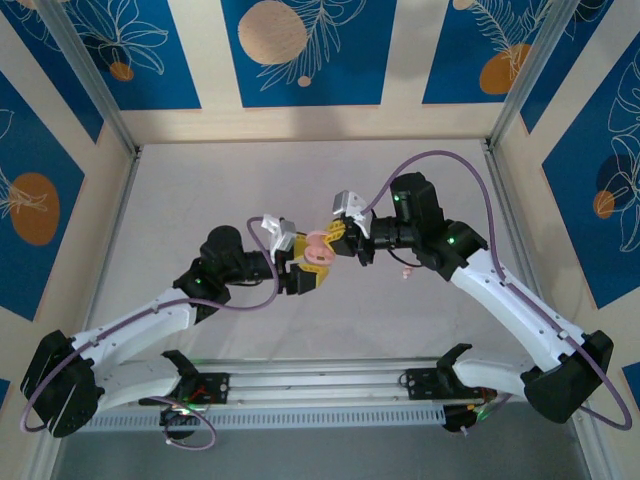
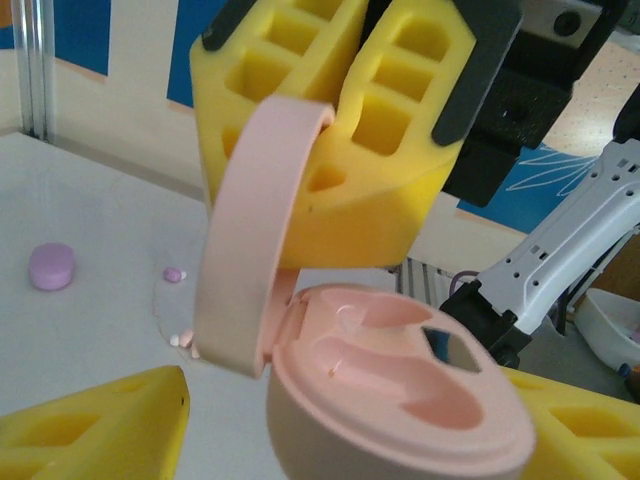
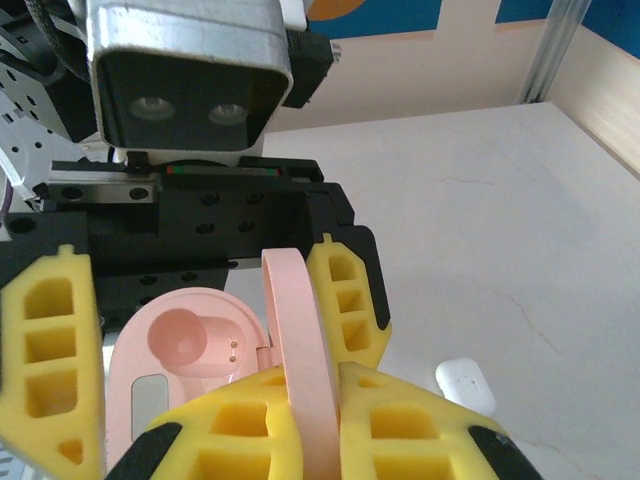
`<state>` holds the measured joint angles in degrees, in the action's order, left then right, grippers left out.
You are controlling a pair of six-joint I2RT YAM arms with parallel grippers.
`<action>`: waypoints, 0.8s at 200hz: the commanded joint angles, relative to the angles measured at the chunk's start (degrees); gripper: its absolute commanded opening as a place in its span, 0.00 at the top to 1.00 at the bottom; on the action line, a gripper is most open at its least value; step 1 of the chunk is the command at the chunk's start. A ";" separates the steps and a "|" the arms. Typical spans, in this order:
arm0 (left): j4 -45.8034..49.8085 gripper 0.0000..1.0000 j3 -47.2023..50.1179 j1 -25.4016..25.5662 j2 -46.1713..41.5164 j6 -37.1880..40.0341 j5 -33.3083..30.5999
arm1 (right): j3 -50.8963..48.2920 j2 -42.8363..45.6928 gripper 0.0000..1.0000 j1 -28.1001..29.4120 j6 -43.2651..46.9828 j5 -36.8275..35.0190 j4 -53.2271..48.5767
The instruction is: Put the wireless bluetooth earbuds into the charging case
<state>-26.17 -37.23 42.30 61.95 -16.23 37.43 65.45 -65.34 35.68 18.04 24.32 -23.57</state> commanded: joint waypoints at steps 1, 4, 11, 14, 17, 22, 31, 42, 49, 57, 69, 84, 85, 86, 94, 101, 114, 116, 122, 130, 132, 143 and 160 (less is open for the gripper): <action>-2.75 0.27 -1.70 0.37 -0.42 -0.53 0.87 | -1.03 1.27 0.91 0.42 1.02 -0.37 1.26; -2.74 0.27 -1.70 0.37 -0.47 -0.48 0.72 | -1.05 1.29 0.91 0.44 1.06 -0.33 1.25; -2.89 0.27 -1.66 0.34 -0.52 -0.48 0.47 | -1.11 1.28 0.91 0.44 1.19 -0.31 1.25; -2.92 0.28 -1.66 0.34 -0.52 -0.47 0.39 | -1.18 1.35 0.91 0.44 1.17 -0.33 1.25; -2.99 0.28 -1.58 0.35 -0.56 -0.47 0.42 | -1.20 1.28 0.91 0.44 1.12 -0.32 1.27; -2.94 0.30 -1.61 0.35 -0.53 -0.47 0.45 | -1.20 1.29 0.91 0.44 1.07 -0.40 1.27; -2.59 0.32 -1.77 0.41 -0.43 -0.40 0.45 | -1.20 1.40 0.91 0.44 1.16 -0.32 1.25; -2.10 0.35 -1.96 0.39 -0.26 -0.35 0.46 | -1.20 1.40 0.90 0.46 1.29 -0.22 1.36; -2.13 0.36 -2.01 0.37 -0.17 -0.37 0.43 | -1.25 1.36 0.91 0.52 1.34 -0.21 1.42; -2.13 0.38 -2.05 0.40 -0.17 -0.45 0.31 | -1.29 1.39 0.91 0.53 1.42 -0.15 1.50; -2.20 0.41 -2.06 0.38 -0.16 -0.52 0.28 | -1.29 1.41 0.91 0.53 1.29 -0.20 1.59; -1.80 0.46 -2.04 0.36 -0.17 -0.26 0.24 | -1.38 1.36 0.90 0.53 1.21 -0.12 1.69; -1.79 0.46 -2.00 0.38 -0.17 -0.23 0.22 | -1.38 1.36 0.90 0.53 1.21 -0.09 1.69; -1.78 0.46 -1.98 0.40 -0.17 -0.22 0.20 | -1.38 1.36 0.90 0.53 1.21 -0.12 1.69; -1.56 0.49 -1.99 0.41 -0.17 -0.13 0.19 | -1.38 1.31 0.90 0.53 1.04 0.01 1.77; -1.51 0.52 -2.05 0.38 -0.17 -0.19 0.20 | -1.38 1.28 0.90 0.53 0.88 -0.11 1.78; -1.42 0.55 -2.06 0.38 -0.17 -0.06 0.20 | -1.38 1.19 0.90 0.53 0.70 -0.22 1.75; -1.42 0.55 -2.05 0.36 -0.17 -0.04 0.17 | -1.38 1.18 0.90 0.49 0.68 -0.21 1.77; -1.33 0.57 -2.06 0.35 -0.17 0.02 0.19 | -1.44 1.21 0.90 0.53 0.55 -0.28 1.77; -1.21 0.60 -2.05 0.42 -0.17 0.13 0.17 | -1.42 1.10 0.89 0.53 0.37 -0.45 1.78; -1.24 0.60 -2.05 0.41 -0.17 0.21 0.12 | -1.41 1.14 0.89 0.53 0.34 -0.48 1.75; -1.10 0.64 -2.19 0.36 -0.25 0.25 0.14 | -1.38 1.01 0.89 0.53 0.33 -0.50 1.52; -1.12 0.64 -2.16 0.47 -0.29 0.15 0.06 | -1.47 1.01 0.88 0.53 0.24 -0.53 1.44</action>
<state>-26.92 -37.43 42.30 61.95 -16.34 37.69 64.75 -65.25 35.79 18.61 22.48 -22.11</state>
